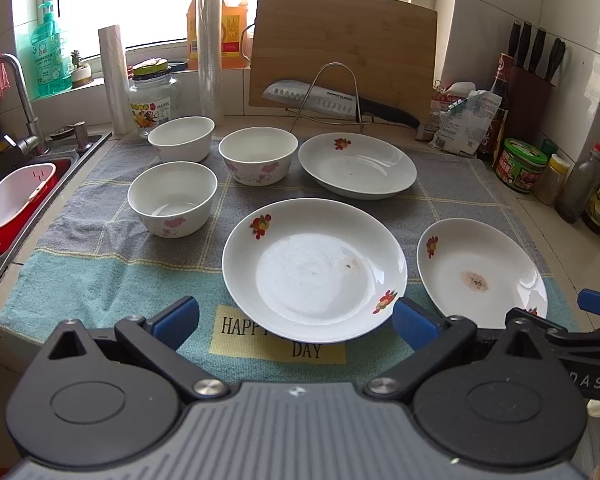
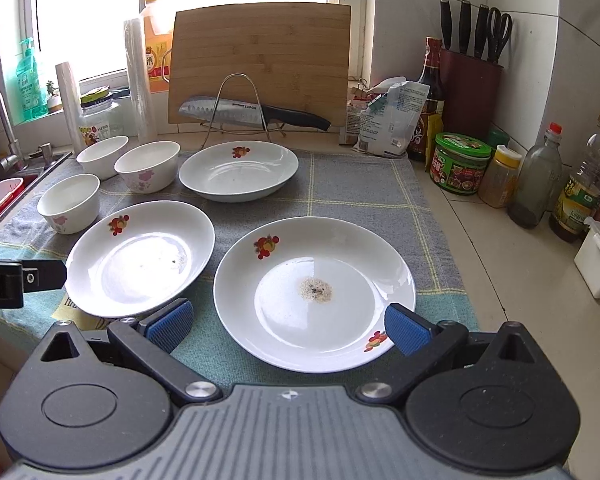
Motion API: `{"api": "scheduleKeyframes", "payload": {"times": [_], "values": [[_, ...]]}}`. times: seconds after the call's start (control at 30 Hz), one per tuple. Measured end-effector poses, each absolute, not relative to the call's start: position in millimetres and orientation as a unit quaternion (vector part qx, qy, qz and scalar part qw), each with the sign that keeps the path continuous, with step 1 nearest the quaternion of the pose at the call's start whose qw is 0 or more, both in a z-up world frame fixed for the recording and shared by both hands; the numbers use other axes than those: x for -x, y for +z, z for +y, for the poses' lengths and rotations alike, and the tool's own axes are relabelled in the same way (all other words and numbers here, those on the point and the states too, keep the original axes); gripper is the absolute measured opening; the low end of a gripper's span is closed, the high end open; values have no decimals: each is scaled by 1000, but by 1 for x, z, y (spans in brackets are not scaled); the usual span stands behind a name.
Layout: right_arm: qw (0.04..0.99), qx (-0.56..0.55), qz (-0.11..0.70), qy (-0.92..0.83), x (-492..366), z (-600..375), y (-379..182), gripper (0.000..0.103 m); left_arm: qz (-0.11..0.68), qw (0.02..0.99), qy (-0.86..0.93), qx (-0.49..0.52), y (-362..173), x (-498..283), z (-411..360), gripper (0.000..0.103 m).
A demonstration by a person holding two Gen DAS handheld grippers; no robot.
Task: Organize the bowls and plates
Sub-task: 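Move the left gripper to the stained white plate's rim and close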
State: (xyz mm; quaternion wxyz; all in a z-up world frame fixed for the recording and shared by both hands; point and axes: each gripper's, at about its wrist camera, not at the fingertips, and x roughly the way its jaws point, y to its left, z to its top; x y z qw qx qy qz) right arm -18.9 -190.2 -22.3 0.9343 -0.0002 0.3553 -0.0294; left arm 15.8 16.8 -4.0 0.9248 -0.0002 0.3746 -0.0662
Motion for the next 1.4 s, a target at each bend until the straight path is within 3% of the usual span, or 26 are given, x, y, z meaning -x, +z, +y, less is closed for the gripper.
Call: {"api": "scheduleKeyframes", "payload": {"times": [0.67, 1.4], "values": [[907, -25, 419, -30, -9, -214, -103, 103, 392, 914, -100, -4, -17, -49, 15, 102], [925, -3, 379, -40, -14, -209, -114, 103, 389, 877, -278, -56, -24, -126, -27, 102]]}}
